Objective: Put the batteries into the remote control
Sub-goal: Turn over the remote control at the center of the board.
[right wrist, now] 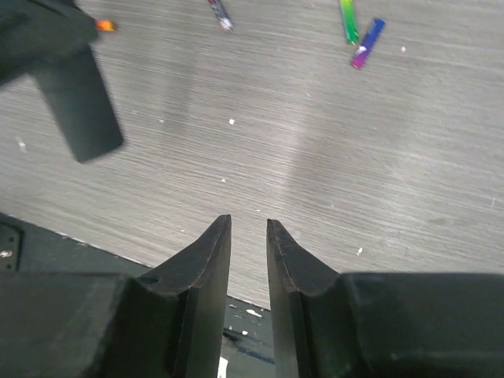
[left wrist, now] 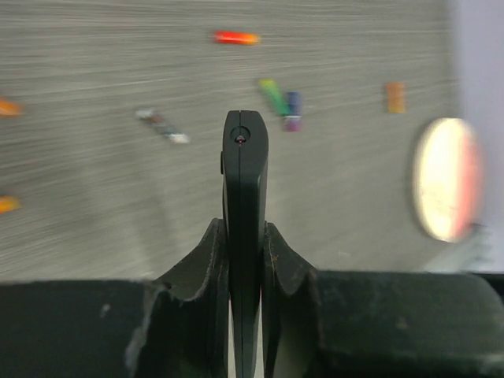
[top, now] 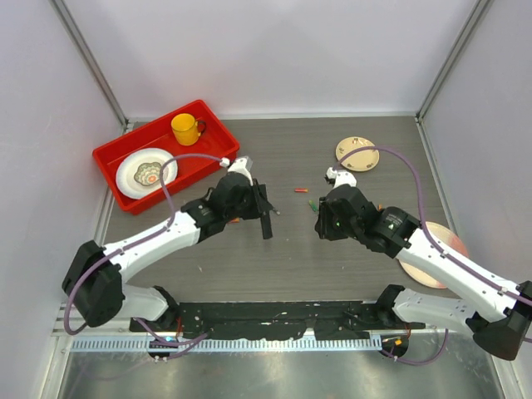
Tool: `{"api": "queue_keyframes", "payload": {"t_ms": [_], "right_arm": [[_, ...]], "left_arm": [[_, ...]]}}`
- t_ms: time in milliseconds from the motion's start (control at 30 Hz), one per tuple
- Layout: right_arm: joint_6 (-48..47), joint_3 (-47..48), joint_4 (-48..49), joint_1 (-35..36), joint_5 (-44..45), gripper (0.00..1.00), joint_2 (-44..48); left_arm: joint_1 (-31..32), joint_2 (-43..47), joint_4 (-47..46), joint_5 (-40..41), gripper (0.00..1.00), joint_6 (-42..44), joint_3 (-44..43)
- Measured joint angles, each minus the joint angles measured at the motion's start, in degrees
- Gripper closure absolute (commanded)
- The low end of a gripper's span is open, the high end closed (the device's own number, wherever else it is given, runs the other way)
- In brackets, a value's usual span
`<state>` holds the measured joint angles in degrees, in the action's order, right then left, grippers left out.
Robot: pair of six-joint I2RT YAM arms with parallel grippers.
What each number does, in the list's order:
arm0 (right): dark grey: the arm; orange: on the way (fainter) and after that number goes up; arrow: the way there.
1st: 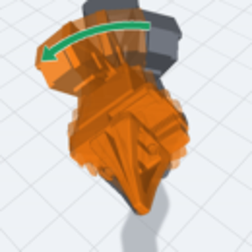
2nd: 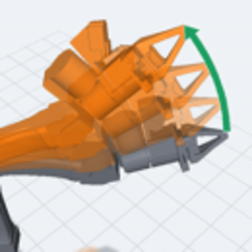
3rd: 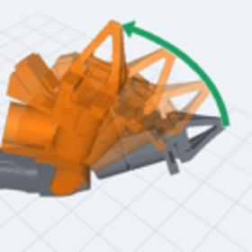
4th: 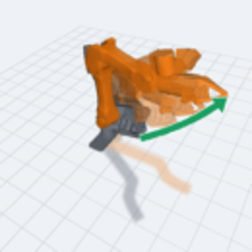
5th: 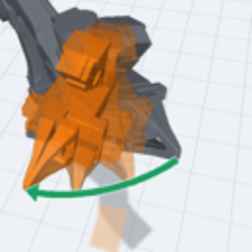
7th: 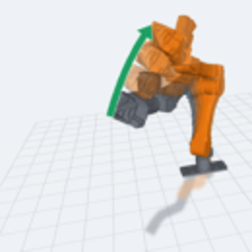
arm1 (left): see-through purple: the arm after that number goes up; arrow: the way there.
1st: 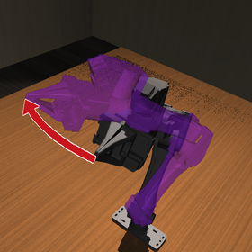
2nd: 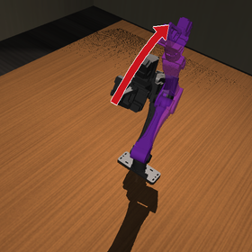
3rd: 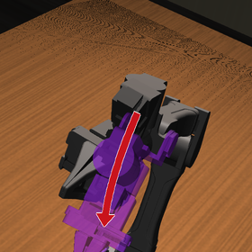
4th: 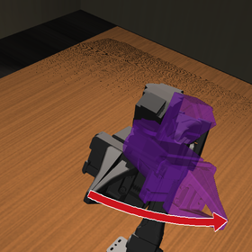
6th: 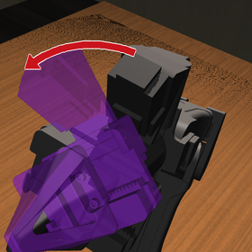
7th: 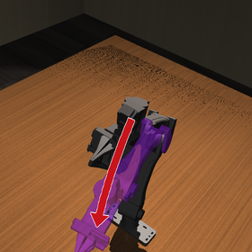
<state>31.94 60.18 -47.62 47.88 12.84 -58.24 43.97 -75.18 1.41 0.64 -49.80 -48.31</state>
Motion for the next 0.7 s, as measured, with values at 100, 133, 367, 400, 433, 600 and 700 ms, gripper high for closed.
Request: {"api": "queue_keyframes", "payload": {"t_ms": [100, 133, 367, 400, 433, 600, 700], "right_arm": [[1.0, -4.0, 1.0, 0.0, 1.8, 0.7, 1.0], [1.2, -4.5, 1.0, 0.0, 2.3, 0.69, 1.3], [1.4, -4.9, 3.5, 0.0, 3.2, 0.69, 4.8], [1.4, -4.9, 3.7, 0.0, 3.2, 0.69, 5.2], [1.4, -4.9, 3.8, 0.0, 3.2, 0.69, 5.5], [1.2, -5.0, 3.9, 0.0, 3.1, 0.69, 6.4], [1.1, -5.6, 3.9, 0.0, 3.1, 0.68, 7.3]], "left_arm": [[0.0, -4.3, 15.9, 9.0, 1.0, 7.5, -8.5], [0.0, -6.2, 19.9, 11.6, 1.0, 9.4, -10.5], [-0.2, -25.7, 40.4, 25.0, 1.0, 17.6, -24.7], [-0.2, -28.1, 41.6, 25.9, 1.0, 18.1, -25.8], [-0.2, -29.7, 42.6, 26.5, 1.0, 18.6, -26.7], [1.2, -36.8, 46.1, 28.3, 1.0, 19.2, -31.3], [3.1, -40.2, 46.6, 28.4, 0.98, 19.3, -35.0]]}}
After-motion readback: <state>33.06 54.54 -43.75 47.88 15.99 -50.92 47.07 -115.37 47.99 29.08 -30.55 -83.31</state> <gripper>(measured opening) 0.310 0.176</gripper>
